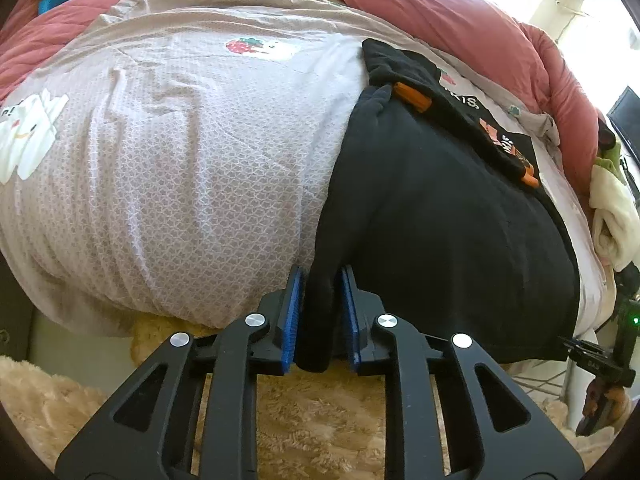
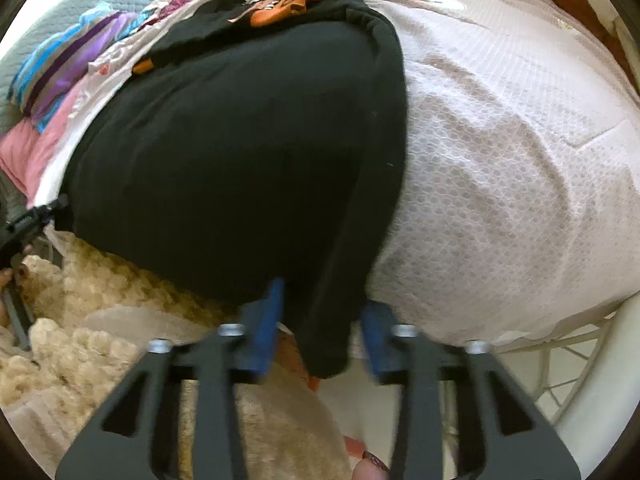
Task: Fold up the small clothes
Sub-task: 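Close the left tool on one hem corner while the right tool closes on the other, then lift the hem with both tools and fold it over toward the collar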
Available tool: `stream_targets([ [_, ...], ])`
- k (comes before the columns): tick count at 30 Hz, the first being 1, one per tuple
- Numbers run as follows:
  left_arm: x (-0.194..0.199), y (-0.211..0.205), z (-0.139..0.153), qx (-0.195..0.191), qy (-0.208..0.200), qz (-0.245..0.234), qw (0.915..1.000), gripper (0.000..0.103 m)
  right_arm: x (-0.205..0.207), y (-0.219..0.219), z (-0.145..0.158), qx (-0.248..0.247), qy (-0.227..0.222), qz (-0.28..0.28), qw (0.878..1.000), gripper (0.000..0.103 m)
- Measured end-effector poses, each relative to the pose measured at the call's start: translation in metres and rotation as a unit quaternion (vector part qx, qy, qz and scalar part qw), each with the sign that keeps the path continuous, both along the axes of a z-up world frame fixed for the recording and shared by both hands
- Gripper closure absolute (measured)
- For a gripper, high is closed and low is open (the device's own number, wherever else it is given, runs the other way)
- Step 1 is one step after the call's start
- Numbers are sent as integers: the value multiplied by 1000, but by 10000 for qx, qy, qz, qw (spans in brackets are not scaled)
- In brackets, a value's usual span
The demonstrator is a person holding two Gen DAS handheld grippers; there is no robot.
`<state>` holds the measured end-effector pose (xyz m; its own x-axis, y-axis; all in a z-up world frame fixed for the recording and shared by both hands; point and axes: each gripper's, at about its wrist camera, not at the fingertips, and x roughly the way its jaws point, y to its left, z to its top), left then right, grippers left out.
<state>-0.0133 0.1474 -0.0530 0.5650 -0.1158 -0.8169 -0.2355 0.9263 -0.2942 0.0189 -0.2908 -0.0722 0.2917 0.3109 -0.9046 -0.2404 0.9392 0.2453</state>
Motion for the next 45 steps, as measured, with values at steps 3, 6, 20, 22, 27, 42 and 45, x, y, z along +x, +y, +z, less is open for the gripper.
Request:
stream_targets([
  [3, 0, -1, -1, 16, 3, 5, 10000, 89, -1, -9, 5, 84, -17, -76, 9999, 96],
  [6, 0, -1, -1, 13, 6, 0, 10000, 86, -6, -18, 8, 69, -96, -36, 9999, 96],
  [20, 1, -5, -10, -135, 164, -147, 9997, 55, -7, 3, -6, 353, 132, 316, 9988, 60],
  [22, -1, -3, -12, -233, 172, -134, 9995, 55, -6, 5, -6, 332, 99, 337, 9988, 60],
  [27, -5, -4, -12, -277, 168, -158, 9994, 63, -1, 6, -2, 385, -22, 349, 9986, 70],
  [42, -16, -8, 12, -443, -230, -200, 9986, 99, -3, -2, 35, 813, -606, 644, 9928, 95],
  [45, -17, -5, 22, -461, -384, -149, 9981, 99, -1, -7, 49, 1018, -783, 636, 9897, 95],
])
